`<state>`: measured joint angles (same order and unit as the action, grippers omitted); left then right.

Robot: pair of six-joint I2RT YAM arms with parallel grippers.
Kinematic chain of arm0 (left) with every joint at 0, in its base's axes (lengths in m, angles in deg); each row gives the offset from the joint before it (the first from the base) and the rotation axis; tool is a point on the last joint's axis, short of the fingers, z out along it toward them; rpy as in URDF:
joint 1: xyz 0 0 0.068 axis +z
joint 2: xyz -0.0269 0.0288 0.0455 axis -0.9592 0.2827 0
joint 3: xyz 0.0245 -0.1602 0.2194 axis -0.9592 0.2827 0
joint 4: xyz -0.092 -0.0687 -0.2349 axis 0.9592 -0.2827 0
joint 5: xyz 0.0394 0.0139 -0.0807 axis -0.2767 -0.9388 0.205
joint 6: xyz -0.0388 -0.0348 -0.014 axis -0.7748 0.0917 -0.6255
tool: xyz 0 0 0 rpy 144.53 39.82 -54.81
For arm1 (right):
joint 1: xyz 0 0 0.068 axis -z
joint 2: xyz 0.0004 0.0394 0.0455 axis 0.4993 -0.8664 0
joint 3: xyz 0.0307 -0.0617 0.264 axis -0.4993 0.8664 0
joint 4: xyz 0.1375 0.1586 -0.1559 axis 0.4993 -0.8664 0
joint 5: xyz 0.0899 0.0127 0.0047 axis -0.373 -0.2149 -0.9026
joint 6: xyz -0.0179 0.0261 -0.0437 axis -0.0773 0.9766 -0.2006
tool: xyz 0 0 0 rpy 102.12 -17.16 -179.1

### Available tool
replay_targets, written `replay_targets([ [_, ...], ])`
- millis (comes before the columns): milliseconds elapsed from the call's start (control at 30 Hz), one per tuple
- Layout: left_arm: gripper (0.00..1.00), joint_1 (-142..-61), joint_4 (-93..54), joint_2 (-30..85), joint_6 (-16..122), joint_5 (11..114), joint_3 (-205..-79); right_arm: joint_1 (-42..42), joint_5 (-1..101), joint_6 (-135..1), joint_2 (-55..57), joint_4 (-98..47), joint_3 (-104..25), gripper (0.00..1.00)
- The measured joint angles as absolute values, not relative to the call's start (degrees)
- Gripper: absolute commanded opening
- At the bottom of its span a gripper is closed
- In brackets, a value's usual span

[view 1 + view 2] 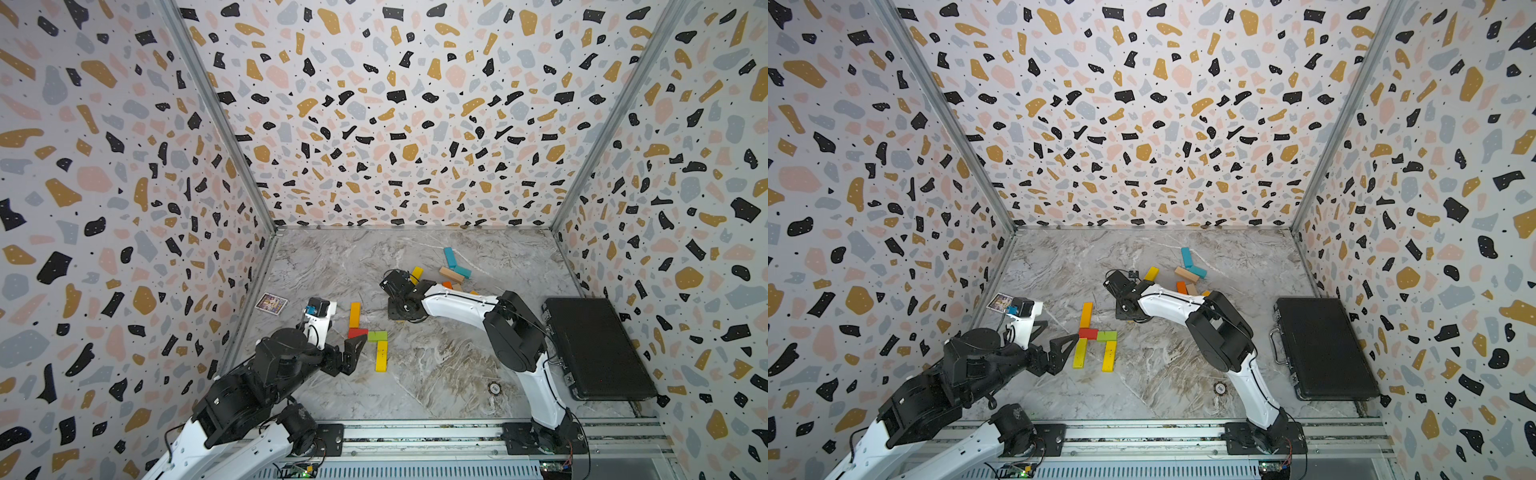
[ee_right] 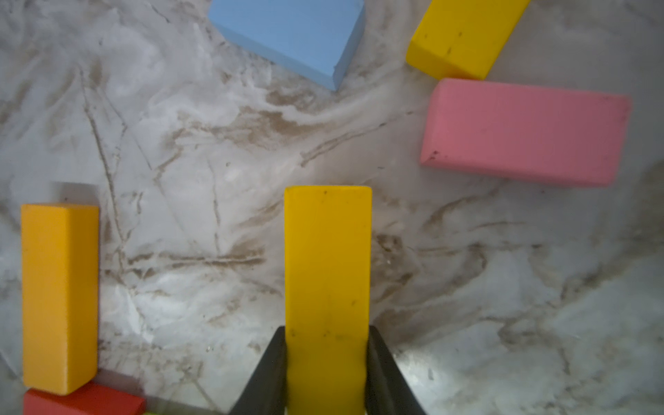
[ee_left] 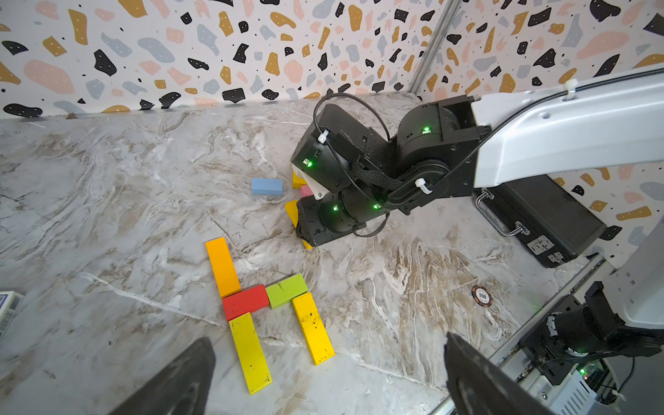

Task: Assemble the letter h with building blocks
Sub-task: Adjust the building block at the center of the board.

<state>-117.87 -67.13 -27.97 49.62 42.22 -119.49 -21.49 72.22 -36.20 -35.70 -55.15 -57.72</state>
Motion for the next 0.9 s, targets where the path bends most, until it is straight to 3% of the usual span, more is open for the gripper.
replay_targets([
  [400, 0.99, -117.9, -68.1, -28.6, 49.6, 41.5, -119.5, -22.5, 75.2, -36.2, -37.3, -57.7, -59.0, 0.11],
  [900, 0.99, -117.9, -68.3, -28.6, 49.6, 41.1, -119.5, -23.3, 75.1, -36.1, -37.3, -57.2, -58.9, 0.58],
])
